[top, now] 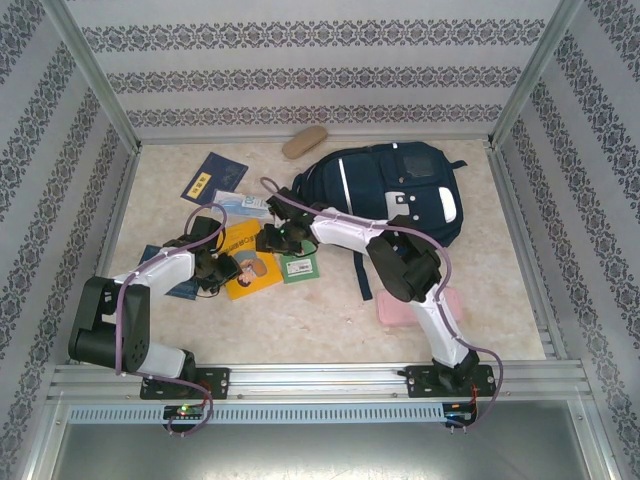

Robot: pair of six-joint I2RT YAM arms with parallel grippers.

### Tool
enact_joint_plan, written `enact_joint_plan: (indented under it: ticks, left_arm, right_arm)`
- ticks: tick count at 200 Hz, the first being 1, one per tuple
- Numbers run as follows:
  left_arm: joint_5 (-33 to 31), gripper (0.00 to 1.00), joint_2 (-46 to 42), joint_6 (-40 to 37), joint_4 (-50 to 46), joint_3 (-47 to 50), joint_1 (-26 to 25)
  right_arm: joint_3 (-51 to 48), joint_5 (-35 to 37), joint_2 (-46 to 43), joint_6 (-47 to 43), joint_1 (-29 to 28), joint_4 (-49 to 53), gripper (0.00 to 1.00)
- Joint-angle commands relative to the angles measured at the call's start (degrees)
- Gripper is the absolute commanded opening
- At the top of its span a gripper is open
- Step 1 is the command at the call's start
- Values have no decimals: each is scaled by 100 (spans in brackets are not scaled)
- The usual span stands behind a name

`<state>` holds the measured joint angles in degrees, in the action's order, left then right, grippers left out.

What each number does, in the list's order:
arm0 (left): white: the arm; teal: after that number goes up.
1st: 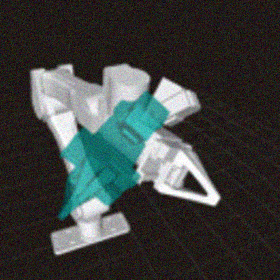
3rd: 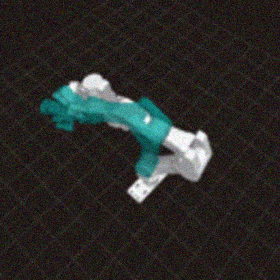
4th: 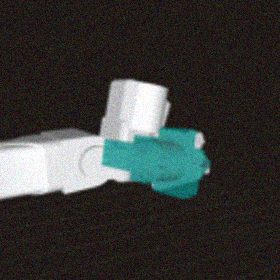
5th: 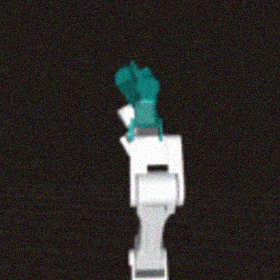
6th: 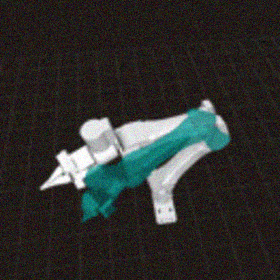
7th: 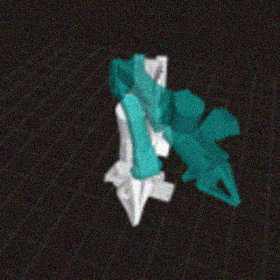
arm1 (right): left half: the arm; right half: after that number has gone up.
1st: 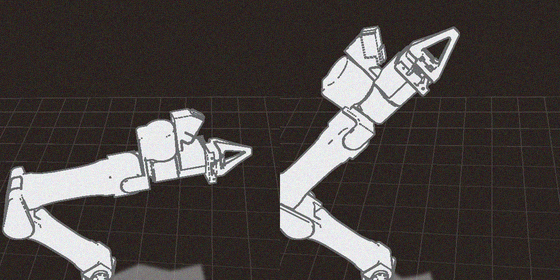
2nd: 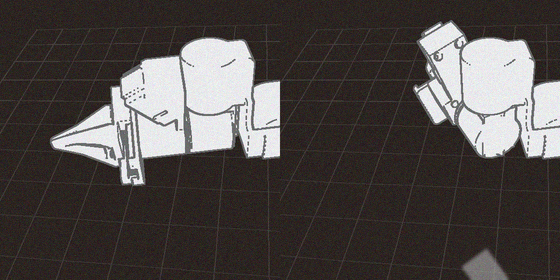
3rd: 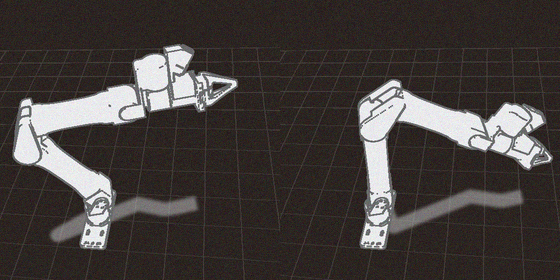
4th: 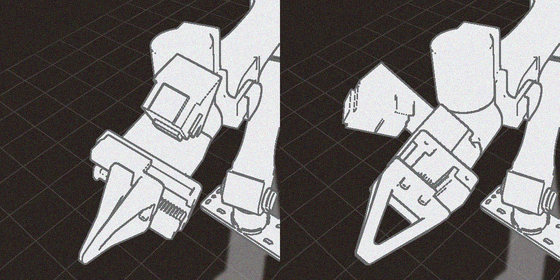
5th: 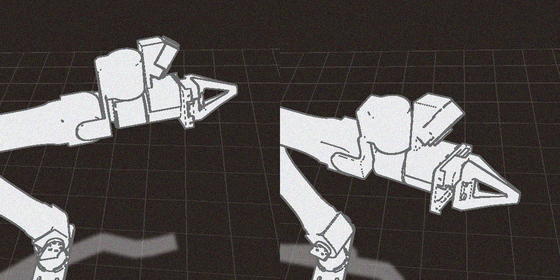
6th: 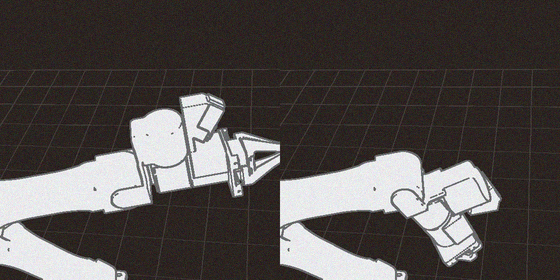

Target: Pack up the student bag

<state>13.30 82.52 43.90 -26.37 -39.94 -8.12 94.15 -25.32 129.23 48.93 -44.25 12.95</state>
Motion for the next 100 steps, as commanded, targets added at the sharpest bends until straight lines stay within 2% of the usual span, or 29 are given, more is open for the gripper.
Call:
enact_joint_plan:
  ticks: [1,30,62,86,100]
  left_arm:
    - [254,44,281,-18,299,157,-27]
    - [273,44,296,-39,299,101,-33]
    - [210,44,267,-62,256,84,-28]
    - [195,44,272,-66,251,59,-31]
    - [201,44,273,-81,238,43,-27]
  right_arm:
    - [-298,-1833,-49,707,-231,-1886,40]
    - [-604,-2061,-314,1007,-136,-2556,35]
    - [-789,-2026,-496,648,-146,-2166,35]
    - [-878,-1760,-556,125,-134,-1371,34]
    - [-1072,-1880,-699,13,-124,-1435,34]
